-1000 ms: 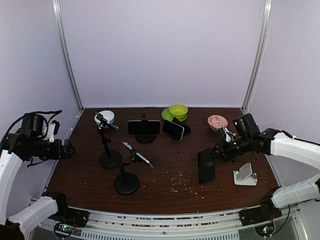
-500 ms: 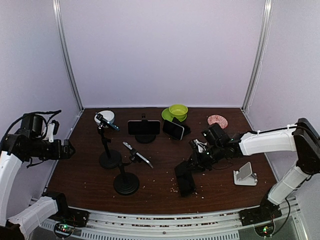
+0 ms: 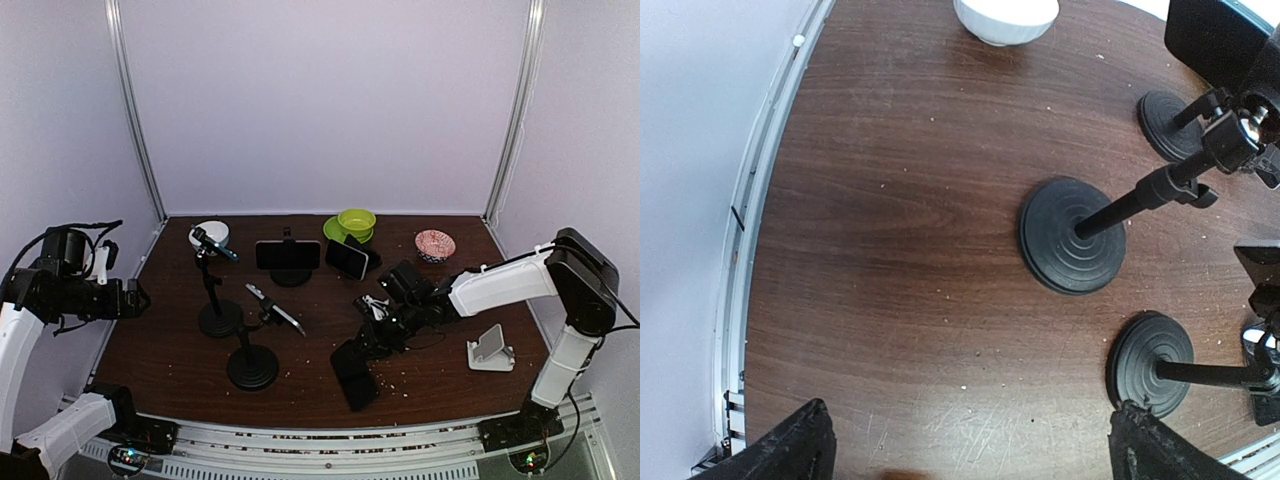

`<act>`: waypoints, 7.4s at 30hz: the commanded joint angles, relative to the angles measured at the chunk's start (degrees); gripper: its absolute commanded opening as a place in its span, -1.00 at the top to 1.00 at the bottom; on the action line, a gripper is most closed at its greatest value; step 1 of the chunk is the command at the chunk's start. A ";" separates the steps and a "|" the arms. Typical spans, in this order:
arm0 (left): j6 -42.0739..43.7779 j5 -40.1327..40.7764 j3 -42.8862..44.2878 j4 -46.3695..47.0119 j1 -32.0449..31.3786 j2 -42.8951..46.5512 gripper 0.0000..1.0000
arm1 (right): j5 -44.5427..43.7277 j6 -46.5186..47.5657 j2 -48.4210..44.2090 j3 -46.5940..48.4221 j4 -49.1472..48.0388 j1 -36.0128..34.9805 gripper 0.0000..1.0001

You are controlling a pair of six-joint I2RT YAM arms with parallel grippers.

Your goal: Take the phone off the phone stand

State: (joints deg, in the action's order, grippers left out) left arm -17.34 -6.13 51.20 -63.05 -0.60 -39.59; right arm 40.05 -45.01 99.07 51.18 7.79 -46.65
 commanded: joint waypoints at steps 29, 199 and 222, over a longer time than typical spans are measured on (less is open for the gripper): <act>-0.41 0.24 -0.40 1.87 -0.32 1.49 -0.95 | -5.47 5.66 -3.36 -1.83 5.24 -0.13 0.02; -1.14 -0.76 20.21 34.98 -54.24 -32.21 1.00 | -61.28 58.34 -18.79 9.67 -8.53 -29.62 -0.37; -2.28 -1.19 22.84 33.33 -54.24 -32.74 1.00 | -65.86 58.02 -11.97 18.39 -5.27 -29.59 0.45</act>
State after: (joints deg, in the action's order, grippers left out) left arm -18.65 -6.24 70.70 -36.01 -54.50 -74.43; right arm -23.53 13.58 86.50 67.42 1.54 -75.90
